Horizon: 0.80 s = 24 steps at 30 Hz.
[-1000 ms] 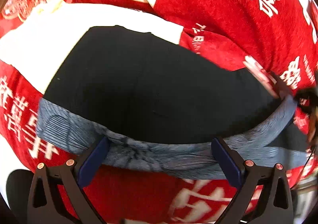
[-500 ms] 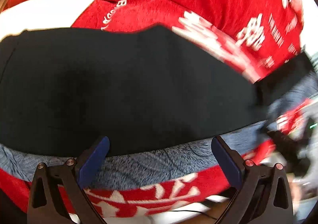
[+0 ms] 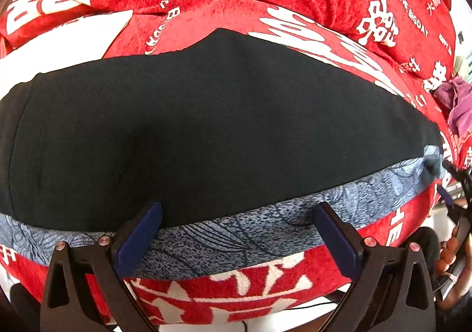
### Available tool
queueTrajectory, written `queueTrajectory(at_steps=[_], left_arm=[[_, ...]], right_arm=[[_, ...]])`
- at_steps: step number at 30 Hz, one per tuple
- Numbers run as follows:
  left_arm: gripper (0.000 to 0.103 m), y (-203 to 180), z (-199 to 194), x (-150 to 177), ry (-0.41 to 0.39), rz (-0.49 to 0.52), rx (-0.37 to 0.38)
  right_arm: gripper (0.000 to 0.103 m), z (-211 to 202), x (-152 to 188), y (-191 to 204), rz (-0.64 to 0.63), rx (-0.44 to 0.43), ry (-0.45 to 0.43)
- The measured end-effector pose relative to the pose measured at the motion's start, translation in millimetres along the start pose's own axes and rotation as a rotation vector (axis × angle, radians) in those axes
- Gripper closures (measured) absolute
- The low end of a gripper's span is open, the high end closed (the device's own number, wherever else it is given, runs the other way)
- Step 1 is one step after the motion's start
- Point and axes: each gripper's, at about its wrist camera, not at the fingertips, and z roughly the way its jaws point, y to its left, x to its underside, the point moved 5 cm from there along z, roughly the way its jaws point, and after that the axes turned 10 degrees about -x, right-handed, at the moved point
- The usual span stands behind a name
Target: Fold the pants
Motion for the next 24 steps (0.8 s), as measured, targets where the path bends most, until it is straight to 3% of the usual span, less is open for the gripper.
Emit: queueTrajectory(at_steps=[3,7,13,17,21,24], left_arm=[[0.001,-3,0,-1,0.005,-0.003,0.002],[0.001,-5,3,-1,0.004,-0.007,-0.013],[0.001,-8,7,-6,0.007,0.0,-0.051],[0.001,-9,6,-7,0.017,-0.002,-0.062],[0.001,-25,-13,-14,-0.019,0.001,-0.016],[0.001,-57,-19,-23,-0.032,0.085,0.005]], right_arm=[[0.02,-17,-13,-36,0.059,-0.001,-0.016],[0.02,-46,-42,-84,0.135,0.042,-0.116],[0.02,-41,-55,-108,0.19,-0.13,-0.064],[0.022,-23,-65,-106,0.159,-0.148,-0.067],[0.041,-14,-74,-117,0.178,-0.154,-0.066],[0.061,-4,-75,-112,0.141,-0.164,-0.016]])
